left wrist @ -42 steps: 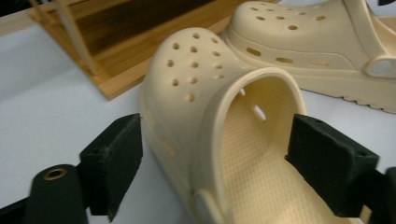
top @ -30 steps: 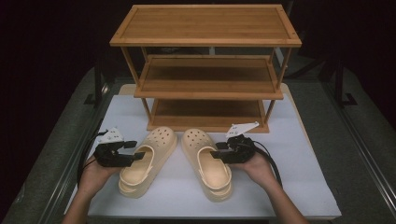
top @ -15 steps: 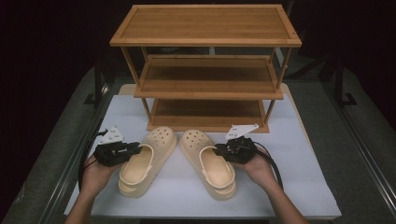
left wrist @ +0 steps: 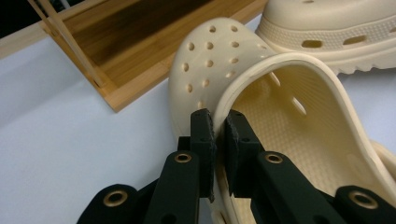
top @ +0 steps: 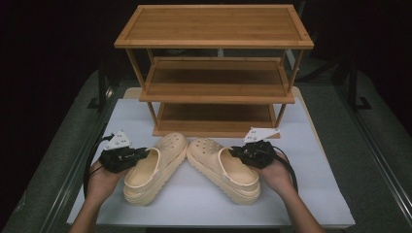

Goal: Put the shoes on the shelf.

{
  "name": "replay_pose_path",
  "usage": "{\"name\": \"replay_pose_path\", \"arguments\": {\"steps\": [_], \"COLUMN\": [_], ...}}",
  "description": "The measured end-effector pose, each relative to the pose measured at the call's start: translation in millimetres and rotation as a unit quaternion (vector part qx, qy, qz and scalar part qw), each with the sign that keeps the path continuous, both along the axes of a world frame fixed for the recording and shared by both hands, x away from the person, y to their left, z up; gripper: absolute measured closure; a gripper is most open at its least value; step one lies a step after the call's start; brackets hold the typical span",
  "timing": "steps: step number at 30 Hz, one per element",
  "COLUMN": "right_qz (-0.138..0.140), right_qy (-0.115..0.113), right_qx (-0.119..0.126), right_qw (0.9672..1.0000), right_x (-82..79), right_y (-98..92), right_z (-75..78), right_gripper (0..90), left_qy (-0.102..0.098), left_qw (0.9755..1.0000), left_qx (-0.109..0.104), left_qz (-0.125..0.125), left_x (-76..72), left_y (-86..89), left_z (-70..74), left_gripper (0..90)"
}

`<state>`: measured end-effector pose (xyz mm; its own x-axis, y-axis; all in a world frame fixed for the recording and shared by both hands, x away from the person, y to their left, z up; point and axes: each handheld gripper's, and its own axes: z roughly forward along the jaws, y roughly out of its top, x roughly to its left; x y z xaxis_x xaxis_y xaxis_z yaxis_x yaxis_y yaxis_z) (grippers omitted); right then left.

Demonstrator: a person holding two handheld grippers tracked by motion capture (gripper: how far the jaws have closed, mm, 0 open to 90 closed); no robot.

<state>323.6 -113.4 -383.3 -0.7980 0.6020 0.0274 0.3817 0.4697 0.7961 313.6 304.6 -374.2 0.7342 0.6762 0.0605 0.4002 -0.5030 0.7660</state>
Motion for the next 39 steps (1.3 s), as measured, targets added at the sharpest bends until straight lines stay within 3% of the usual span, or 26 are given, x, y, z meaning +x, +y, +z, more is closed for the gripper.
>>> {"name": "replay_pose_path", "arguments": {"steps": [8, 15, 27, 39], "right_qz": [-0.024, -0.054, -0.113, -0.147], "right_qy": [-0.007, -0.016, -0.026, -0.036], "right_qx": [0.009, 0.013, 0.005, -0.021], "right_qw": [0.9996, 0.9983, 0.9933, 0.9883], "right_x": [-0.4, 4.8, 33.4, 65.0], "right_y": [-18.8, -40.7, -67.6, -65.5], "right_z": [6.9, 14.7, 18.7, 12.7], "right_gripper": [83.7, 83.7, 83.6, 83.5], "left_qy": [-0.006, -0.016, -0.026, -0.041], "left_qw": [1.0, 0.9998, 0.9996, 0.999], "left_qx": [-0.004, -0.008, -0.01, 0.007], "left_qz": [-0.005, 0.002, 0.009, 0.018], "left_x": [5.8, 19.7, 53.5, 86.8], "left_y": [-11.8, -21.9, -48.4, -86.7], "left_z": [6.1, 14.6, 25.6, 18.3], "left_gripper": [83.1, 83.1, 83.0, 83.1]}}
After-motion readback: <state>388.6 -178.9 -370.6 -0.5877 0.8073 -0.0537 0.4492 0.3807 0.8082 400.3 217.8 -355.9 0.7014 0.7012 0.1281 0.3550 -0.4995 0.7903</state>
